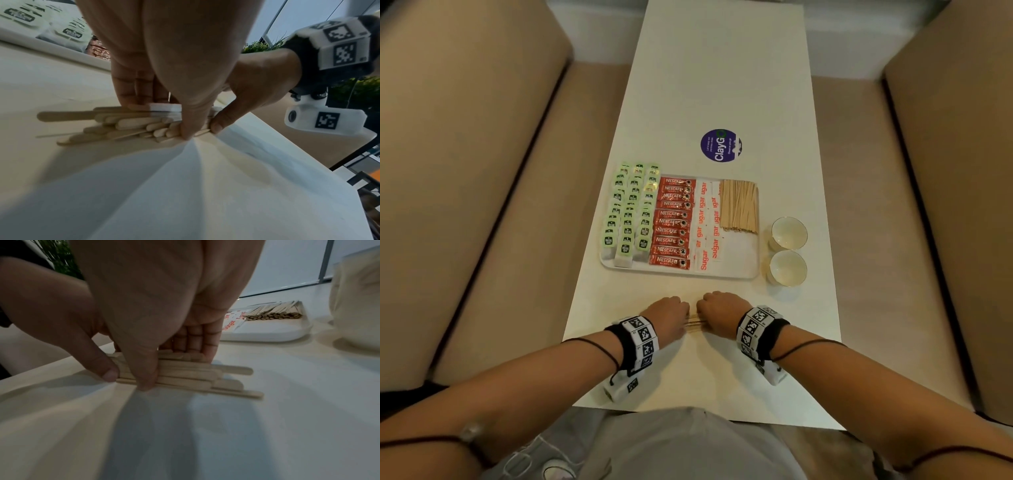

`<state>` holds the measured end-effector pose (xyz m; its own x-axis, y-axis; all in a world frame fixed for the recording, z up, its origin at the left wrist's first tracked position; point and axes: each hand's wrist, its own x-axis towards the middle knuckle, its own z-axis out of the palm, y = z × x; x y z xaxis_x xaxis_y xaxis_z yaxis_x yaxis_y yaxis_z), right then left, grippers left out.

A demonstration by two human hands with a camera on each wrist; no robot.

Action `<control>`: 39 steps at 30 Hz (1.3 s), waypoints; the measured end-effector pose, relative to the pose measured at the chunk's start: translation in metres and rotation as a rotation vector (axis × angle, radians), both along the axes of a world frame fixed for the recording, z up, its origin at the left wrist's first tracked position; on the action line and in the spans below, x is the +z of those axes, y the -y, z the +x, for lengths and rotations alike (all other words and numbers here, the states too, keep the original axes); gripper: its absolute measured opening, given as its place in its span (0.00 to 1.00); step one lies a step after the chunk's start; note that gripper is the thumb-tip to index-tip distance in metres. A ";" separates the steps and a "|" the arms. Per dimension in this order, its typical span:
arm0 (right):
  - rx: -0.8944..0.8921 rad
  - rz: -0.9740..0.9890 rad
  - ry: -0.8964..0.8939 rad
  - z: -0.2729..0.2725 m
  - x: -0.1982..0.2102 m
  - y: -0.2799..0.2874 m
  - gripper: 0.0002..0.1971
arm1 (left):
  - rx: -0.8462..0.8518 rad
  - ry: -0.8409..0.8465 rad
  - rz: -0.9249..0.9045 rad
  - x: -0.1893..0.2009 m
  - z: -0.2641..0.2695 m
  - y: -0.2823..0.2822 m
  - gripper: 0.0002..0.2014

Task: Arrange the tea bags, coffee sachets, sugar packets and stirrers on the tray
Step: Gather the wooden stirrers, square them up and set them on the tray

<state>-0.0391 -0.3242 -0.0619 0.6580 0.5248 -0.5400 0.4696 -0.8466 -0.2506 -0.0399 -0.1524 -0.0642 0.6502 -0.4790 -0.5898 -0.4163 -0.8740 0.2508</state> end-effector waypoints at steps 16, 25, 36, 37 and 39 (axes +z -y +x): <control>0.045 -0.011 0.074 -0.006 -0.003 -0.002 0.11 | -0.038 0.024 0.028 -0.005 0.000 0.003 0.10; 0.026 -0.011 0.074 -0.015 -0.008 -0.004 0.11 | -0.058 0.007 0.048 -0.010 -0.005 -0.001 0.09; 0.009 -0.037 0.039 -0.018 -0.003 -0.006 0.13 | -0.072 -0.029 0.041 -0.005 -0.002 0.003 0.08; 0.009 -0.036 0.035 -0.017 -0.003 -0.006 0.13 | -0.069 -0.026 0.044 -0.005 -0.002 0.003 0.08; 0.003 -0.031 0.027 -0.018 -0.002 -0.005 0.11 | -0.056 -0.023 0.046 -0.005 -0.003 0.003 0.09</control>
<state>-0.0566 -0.3191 -0.0643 0.6709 0.5105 -0.5378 0.4786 -0.8521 -0.2118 -0.0433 -0.1553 -0.0691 0.6091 -0.4858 -0.6269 -0.4589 -0.8606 0.2210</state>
